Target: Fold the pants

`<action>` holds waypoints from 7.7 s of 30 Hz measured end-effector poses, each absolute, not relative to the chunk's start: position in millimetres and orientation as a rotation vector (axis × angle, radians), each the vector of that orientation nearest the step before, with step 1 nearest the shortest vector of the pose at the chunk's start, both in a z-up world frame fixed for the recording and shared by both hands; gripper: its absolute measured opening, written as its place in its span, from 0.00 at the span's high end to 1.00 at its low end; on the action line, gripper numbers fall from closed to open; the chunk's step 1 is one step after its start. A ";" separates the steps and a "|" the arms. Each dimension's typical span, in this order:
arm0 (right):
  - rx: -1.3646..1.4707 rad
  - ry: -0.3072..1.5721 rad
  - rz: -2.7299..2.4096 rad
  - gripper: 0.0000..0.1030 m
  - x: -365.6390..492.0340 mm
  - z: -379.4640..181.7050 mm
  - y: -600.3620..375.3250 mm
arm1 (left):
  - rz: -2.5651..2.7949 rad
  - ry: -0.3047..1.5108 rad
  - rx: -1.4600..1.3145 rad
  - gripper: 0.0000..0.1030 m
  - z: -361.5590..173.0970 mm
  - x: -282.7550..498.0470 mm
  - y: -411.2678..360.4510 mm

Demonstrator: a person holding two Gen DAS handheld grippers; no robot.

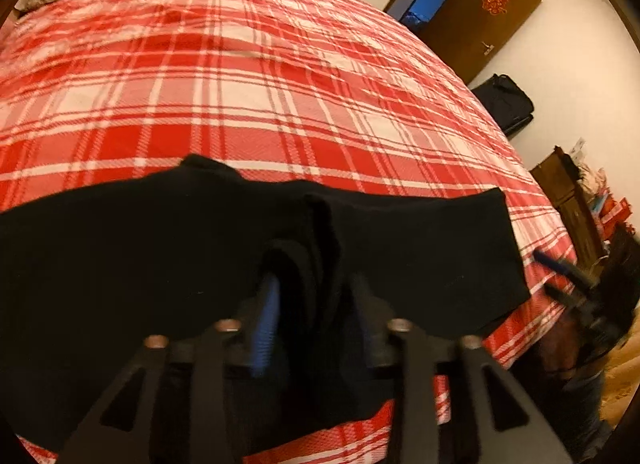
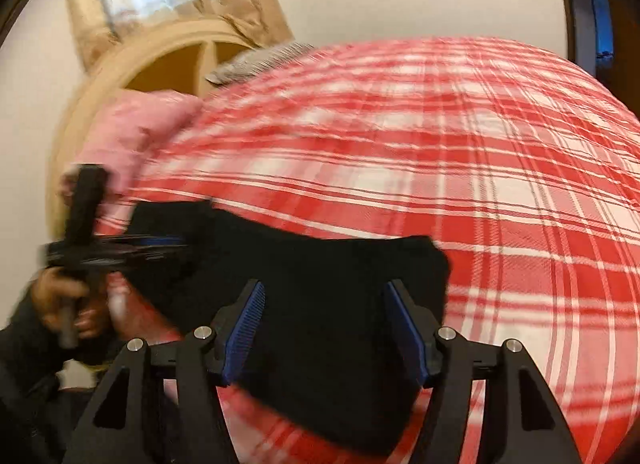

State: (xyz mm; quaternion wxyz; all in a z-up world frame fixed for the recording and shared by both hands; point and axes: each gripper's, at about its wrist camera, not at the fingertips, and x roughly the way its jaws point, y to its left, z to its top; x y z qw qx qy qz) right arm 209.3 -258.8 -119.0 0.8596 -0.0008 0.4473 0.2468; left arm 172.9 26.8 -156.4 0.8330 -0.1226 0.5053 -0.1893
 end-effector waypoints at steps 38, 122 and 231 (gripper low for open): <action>-0.346 0.897 0.810 0.38 129.9 -152.2 -90.4 | 0.018 0.867 -0.018 0.12 -145.9 124.8 129.8; -0.190 0.720 0.483 0.38 132.6 -85.7 -190.4 | -0.203 0.699 -0.275 0.84 -56.6 105.2 141.7; -0.242 1.001 0.442 0.46 123.7 -122.7 -245.8 | -0.147 0.818 -0.104 0.00 -168.9 211.1 10.8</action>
